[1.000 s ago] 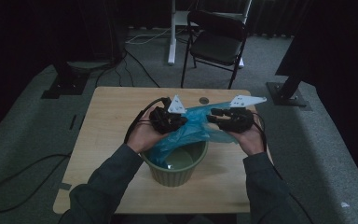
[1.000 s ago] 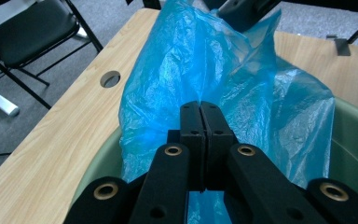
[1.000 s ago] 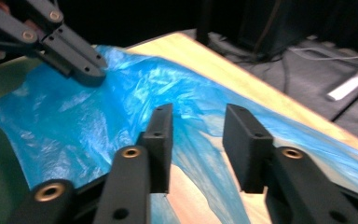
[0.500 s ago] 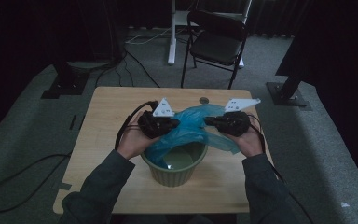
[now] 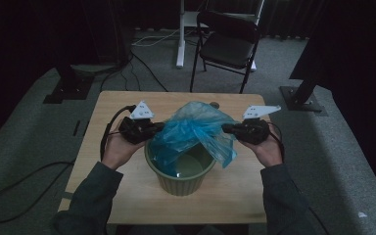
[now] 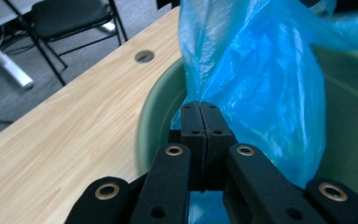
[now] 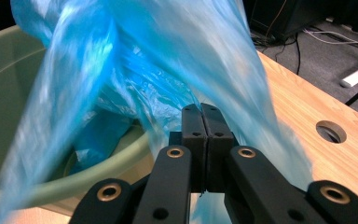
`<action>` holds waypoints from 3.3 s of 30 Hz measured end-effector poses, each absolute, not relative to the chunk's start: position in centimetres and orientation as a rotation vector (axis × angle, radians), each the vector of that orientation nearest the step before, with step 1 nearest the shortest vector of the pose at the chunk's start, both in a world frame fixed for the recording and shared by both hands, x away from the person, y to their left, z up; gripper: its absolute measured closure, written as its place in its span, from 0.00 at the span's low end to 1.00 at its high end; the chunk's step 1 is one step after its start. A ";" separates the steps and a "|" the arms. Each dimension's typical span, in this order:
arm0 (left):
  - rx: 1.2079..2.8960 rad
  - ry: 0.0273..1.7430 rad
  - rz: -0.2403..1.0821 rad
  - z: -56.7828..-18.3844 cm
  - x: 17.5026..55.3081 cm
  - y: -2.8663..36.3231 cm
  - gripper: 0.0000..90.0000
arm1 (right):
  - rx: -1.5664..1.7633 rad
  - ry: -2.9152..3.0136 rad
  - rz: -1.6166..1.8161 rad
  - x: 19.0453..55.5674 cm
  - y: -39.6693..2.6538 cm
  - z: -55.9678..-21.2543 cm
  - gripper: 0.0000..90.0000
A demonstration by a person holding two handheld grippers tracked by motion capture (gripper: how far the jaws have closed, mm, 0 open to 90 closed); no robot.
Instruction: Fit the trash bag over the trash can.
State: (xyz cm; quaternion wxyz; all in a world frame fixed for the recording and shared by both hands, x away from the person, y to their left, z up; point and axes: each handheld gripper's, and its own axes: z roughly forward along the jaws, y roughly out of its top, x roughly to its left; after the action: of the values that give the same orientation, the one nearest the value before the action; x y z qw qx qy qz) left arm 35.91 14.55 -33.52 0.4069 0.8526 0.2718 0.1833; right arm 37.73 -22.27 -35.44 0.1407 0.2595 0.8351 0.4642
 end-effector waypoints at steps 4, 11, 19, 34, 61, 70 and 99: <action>2.129 0.734 0.467 -34.0 35.9 16.2 0.99 | 0.767 2.411 1.327 37.7 -22.5 -35.5 0.99; 2.100 0.801 0.471 -34.6 35.9 18.4 0.99 | 0.765 2.419 1.311 37.4 -22.9 -35.4 0.99; 2.084 0.845 0.480 -35.0 35.6 19.9 0.99 | 0.778 2.411 1.297 36.9 -24.0 -35.4 1.00; 2.064 0.905 0.472 -36.1 35.2 21.7 0.99 | 0.809 2.421 1.273 35.7 -26.2 -36.1 1.00; 1.997 0.821 0.498 -34.6 33.2 21.7 0.77 | 0.695 2.407 1.416 34.6 -24.8 -34.7 0.71; 2.010 0.778 0.536 -33.5 34.2 20.1 0.70 | 0.691 2.402 1.414 35.2 -23.9 -34.4 0.71; 2.049 0.734 0.619 -32.6 38.3 14.3 0.99 | 0.818 2.265 1.362 37.4 -23.2 -33.6 0.76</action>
State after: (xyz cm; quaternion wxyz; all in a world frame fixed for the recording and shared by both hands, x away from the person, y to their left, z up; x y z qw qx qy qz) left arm 38.31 14.30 -32.57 0.4252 0.8196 0.2934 0.2477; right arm 37.40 -23.17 -33.57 0.1861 0.2906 0.8044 0.4836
